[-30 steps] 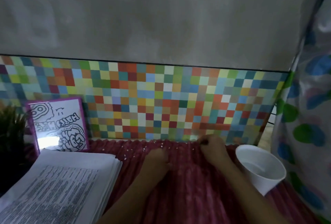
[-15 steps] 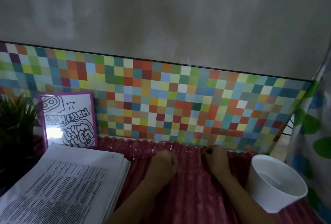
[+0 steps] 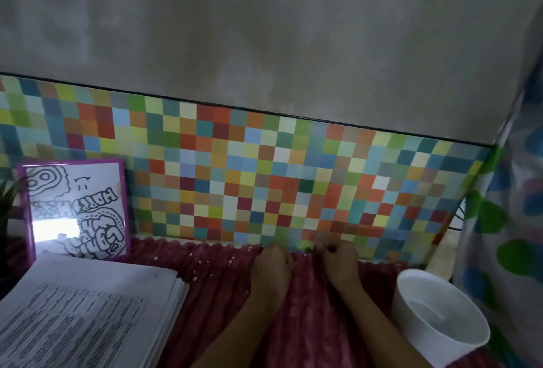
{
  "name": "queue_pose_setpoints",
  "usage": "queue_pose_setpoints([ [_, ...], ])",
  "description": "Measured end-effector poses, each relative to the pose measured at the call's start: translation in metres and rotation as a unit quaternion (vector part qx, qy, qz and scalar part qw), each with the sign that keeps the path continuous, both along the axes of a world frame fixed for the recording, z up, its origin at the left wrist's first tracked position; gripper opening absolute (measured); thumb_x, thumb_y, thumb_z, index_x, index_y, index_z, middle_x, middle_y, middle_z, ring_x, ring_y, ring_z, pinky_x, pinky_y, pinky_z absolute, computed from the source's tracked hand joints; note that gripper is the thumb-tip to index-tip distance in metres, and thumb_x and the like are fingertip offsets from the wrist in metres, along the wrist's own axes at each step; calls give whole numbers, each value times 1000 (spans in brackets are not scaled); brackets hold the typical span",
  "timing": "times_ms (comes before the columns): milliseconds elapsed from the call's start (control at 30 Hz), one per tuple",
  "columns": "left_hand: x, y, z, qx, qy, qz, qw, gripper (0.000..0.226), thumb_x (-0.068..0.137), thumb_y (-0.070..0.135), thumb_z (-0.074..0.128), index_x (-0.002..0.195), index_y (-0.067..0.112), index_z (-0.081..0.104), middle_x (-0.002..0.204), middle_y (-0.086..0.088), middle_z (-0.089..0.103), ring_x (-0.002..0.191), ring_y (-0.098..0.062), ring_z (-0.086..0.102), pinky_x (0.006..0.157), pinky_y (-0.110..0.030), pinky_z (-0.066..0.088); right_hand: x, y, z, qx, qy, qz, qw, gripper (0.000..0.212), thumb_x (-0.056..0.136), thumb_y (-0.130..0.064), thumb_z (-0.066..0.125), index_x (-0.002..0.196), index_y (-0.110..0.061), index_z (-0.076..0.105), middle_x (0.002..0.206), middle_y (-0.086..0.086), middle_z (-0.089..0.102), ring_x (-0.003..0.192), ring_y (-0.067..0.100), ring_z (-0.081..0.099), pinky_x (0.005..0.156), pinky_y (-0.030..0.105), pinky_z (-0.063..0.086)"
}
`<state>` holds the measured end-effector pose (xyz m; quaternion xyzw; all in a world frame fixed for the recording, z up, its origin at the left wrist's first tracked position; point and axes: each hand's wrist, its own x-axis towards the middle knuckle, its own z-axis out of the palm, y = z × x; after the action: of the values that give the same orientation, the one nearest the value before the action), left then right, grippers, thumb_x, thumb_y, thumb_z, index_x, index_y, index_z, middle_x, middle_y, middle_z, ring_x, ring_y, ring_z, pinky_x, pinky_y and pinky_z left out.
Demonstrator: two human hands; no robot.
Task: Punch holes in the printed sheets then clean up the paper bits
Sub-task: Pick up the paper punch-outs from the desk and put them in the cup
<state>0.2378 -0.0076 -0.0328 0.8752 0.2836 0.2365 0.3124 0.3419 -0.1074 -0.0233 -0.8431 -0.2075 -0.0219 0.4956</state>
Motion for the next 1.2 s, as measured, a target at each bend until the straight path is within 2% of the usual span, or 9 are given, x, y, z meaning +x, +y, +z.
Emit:
queue_pose_setpoints([
  [167, 7, 2, -3, 32, 26, 18, 999, 24, 97, 13, 47, 97, 12, 70, 101, -2, 67, 94, -18, 65, 72, -22, 41, -5, 17, -13, -84, -64, 23, 994, 15, 78, -4, 70, 64, -5, 74, 67, 5, 72, 61, 17, 65, 60, 34, 52],
  [400, 10, 9, -2, 70, 88, -22, 993, 30, 100, 5, 39, 115, 5, 65, 121, -10, 64, 110, -22, 61, 92, -29, 47, -3, 21, -23, -197, -175, 8, 965, 20, 70, 7, 60, 62, -8, 69, 73, 10, 66, 65, 20, 58, 57, 35, 51],
  [500, 7, 14, -1, 81, 89, -37, 992, 32, 100, 7, 39, 116, 6, 66, 120, -9, 66, 109, -22, 62, 91, -27, 47, 2, 15, -16, -149, -147, -21, 978, 18, 69, 12, 60, 70, -3, 72, 81, 14, 68, 75, 25, 59, 64, 33, 49],
  [600, 6, 18, 4, 37, 82, -44, 995, 30, 100, 11, 40, 110, 5, 68, 114, -8, 68, 106, -22, 64, 88, -27, 47, -7, 4, 19, -92, -140, -44, 985, 10, 82, 5, 59, 83, -1, 67, 86, 10, 67, 80, 27, 62, 69, 34, 50],
  [767, 2, 31, 27, -76, 49, -16, 996, 25, 98, 16, 53, 96, -4, 68, 98, -19, 70, 96, -31, 67, 82, -37, 53, -17, -53, 120, -112, -154, -53, 980, 16, 92, -7, 58, 77, -3, 63, 73, 10, 56, 75, 27, 57, 61, 27, 31],
  [833, -2, 15, 45, -34, -21, -1, 999, 23, 99, 14, 51, 90, 0, 66, 92, -16, 69, 89, -29, 66, 78, -38, 52, -11, -92, 148, -159, -140, -37, 977, 18, 92, -8, 60, 79, 0, 70, 70, 7, 58, 76, 25, 56, 59, 27, 33],
  [933, 2, -45, 86, -2, -88, -104, 991, 23, 99, 17, 53, 79, 12, 64, 84, -4, 65, 80, -20, 62, 72, -31, 47, -3, -144, 163, -238, -79, -24, 968, 15, 88, -10, 66, 76, -2, 72, 79, 14, 69, 75, 23, 61, 68, 32, 48],
  [1067, 26, -123, 102, 72, -59, -264, 960, 24, 95, 13, 48, 79, 4, 64, 91, -15, 64, 87, -33, 61, 73, -39, 48, -7, -178, 152, -298, -12, 3, 954, 20, 84, 0, 64, 67, -6, 72, 58, 3, 62, 52, 9, 54, 51, 19, 44],
  [1200, 31, -153, 91, 153, -32, -244, 957, 16, 86, 13, 59, 74, 9, 70, 82, -10, 65, 86, -31, 62, 65, -33, 34, -13, -188, 138, -299, 15, 17, 954, 15, 85, 6, 60, 83, 5, 75, 54, 0, 59, 46, 7, 50, 40, 12, 38],
])
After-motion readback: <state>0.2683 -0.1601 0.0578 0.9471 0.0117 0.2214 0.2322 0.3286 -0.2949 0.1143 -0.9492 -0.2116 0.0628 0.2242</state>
